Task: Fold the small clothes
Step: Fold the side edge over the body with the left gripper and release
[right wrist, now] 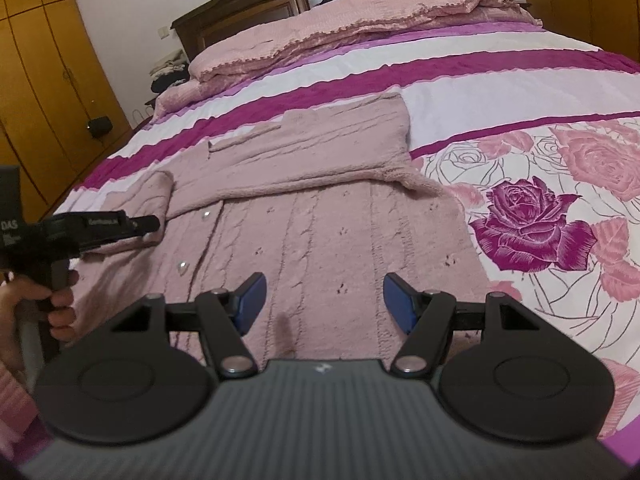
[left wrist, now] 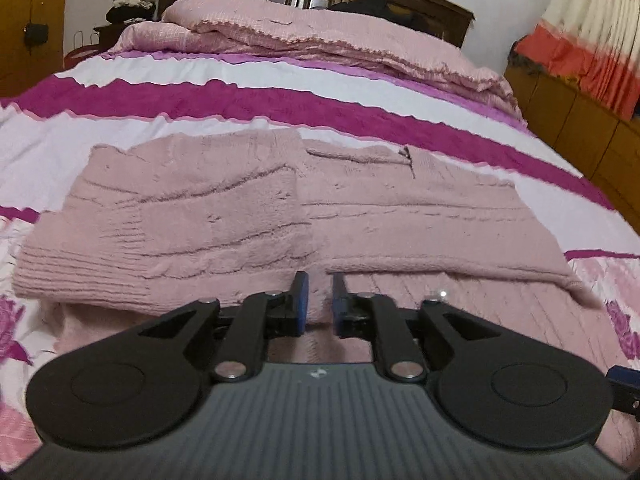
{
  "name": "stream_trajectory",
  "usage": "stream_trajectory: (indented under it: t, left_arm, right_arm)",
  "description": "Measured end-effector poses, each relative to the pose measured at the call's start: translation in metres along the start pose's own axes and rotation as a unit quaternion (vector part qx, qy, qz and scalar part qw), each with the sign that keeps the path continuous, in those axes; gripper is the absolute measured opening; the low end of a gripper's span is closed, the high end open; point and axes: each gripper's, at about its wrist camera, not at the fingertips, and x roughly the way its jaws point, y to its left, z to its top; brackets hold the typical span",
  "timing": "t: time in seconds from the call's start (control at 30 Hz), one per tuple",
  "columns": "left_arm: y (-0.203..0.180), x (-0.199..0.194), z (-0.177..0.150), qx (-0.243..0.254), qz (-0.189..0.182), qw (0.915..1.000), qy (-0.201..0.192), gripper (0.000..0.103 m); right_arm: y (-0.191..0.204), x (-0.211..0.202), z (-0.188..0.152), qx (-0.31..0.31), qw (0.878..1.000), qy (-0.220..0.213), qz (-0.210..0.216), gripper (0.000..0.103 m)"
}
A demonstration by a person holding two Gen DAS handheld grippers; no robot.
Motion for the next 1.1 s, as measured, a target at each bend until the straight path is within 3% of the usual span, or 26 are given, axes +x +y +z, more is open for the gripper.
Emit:
stream_trajectory:
  t: [0.13,0.2,0.6,0.9,1.1]
  left_arm:
    - [-0.001,-0.027,0.004,0.002,0.024,0.9995,0.018,0.046]
    - [-0.002,-0.047,0.007,0.008,0.045,0.9986,0.026,0.05]
    - [0.033,-0.124,-0.003,-0.043,0.078,0.9944,0.057,0.06]
    - [0.061,-0.144,-0.011,-0.062,0.119,0.989,0.062,0.06]
    - [0.087,-0.154,-0.021,-0.078,0.153,0.9833,0.061,0.06]
  right_arm:
    - [0.007,-0.003,0.002,-0.012,1.0,-0.001,0.001,0.067]
    - [0.01,-0.007,0.003,-0.018,1.0,-0.006,0.004,0.067]
    - [0.034,-0.018,0.018,-0.043,0.999,-0.006,0.032,0.067]
    - [0.066,-0.013,0.044,-0.062,0.996,0.008,0.071,0.07]
    - [0.11,0.014,0.05,-0.103,0.989,0.027,0.099,0.07]
